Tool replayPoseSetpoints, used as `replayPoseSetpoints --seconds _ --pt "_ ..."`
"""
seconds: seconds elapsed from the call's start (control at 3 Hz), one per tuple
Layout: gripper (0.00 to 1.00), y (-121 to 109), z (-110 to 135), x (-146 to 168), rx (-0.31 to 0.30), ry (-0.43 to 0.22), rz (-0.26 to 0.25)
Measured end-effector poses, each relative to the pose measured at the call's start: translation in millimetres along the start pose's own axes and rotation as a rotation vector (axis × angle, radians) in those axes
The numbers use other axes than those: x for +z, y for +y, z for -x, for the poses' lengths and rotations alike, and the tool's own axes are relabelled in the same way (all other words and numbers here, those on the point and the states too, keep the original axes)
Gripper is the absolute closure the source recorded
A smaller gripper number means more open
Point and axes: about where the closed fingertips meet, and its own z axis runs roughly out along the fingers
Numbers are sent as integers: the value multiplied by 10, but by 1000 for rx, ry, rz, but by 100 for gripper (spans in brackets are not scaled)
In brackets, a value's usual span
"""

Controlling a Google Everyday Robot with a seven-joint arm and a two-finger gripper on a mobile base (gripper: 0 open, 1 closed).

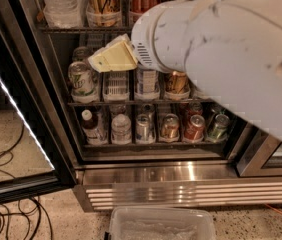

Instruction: Pick coke can from top shelf of fridge

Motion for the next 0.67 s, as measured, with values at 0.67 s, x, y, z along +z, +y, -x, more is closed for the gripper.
replayPoseSetpoints --seconds 0.67 --pt "0 -139 159 -143 -2 -37 -109"
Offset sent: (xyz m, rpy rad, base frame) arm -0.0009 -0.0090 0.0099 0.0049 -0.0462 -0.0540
